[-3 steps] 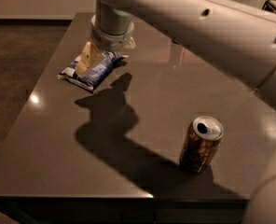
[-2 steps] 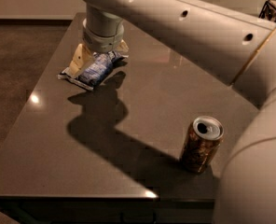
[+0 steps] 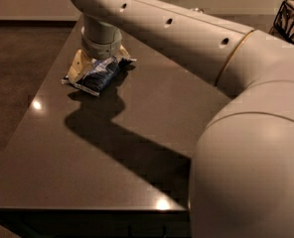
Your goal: Move blue chip bag near coke can
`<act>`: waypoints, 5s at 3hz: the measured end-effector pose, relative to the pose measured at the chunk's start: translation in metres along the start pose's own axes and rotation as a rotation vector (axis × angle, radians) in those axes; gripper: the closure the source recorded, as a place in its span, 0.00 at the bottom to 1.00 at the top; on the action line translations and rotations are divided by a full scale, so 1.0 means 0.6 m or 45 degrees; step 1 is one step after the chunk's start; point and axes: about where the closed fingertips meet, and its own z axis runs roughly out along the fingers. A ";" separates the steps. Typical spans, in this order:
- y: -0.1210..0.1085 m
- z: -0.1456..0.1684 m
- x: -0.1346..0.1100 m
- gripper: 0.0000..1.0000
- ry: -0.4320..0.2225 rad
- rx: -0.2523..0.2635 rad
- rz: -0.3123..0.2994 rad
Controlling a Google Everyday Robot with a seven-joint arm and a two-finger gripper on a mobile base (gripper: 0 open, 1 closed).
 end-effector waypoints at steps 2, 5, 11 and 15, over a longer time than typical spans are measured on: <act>-0.009 0.030 -0.008 0.17 0.011 -0.008 0.028; -0.044 -0.020 0.000 0.87 -0.035 -0.037 0.005; -0.361 -0.093 0.141 1.00 0.015 -0.062 -0.169; -0.481 -0.129 0.190 0.61 -0.031 -0.064 -0.364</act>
Offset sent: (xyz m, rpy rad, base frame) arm 0.0193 -0.0025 -0.0180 0.0208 0.0202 -0.0334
